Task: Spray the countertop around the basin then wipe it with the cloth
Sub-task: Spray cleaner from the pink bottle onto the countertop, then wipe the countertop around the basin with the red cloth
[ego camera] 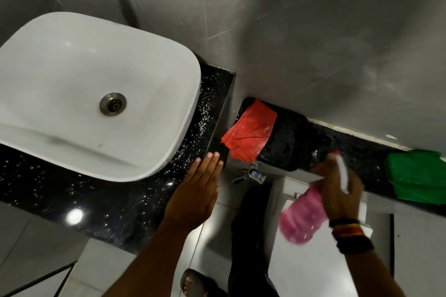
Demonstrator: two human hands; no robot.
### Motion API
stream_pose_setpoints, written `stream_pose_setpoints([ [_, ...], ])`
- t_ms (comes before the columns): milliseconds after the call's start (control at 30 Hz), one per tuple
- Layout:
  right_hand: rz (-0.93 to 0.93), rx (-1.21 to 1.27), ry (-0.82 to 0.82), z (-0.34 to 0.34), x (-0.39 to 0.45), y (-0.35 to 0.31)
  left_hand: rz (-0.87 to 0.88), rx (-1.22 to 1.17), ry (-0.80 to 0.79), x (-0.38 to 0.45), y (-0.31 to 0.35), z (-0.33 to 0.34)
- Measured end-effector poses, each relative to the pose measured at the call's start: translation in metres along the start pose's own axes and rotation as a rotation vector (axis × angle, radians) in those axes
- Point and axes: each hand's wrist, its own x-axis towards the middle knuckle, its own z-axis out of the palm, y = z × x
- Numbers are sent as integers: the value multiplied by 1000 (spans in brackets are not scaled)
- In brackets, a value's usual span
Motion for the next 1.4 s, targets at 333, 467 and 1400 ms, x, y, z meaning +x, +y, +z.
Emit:
stream_pose_setpoints([
  [333, -147, -103, 286, 1, 105, 0, 1, -78, 21, 0, 0, -3],
  [467, -39, -54, 300, 0, 122, 1, 6, -87, 31, 0, -1, -1],
  [1400, 566, -34, 69, 194, 99, -4, -31, -107, -17, 0, -1, -3],
])
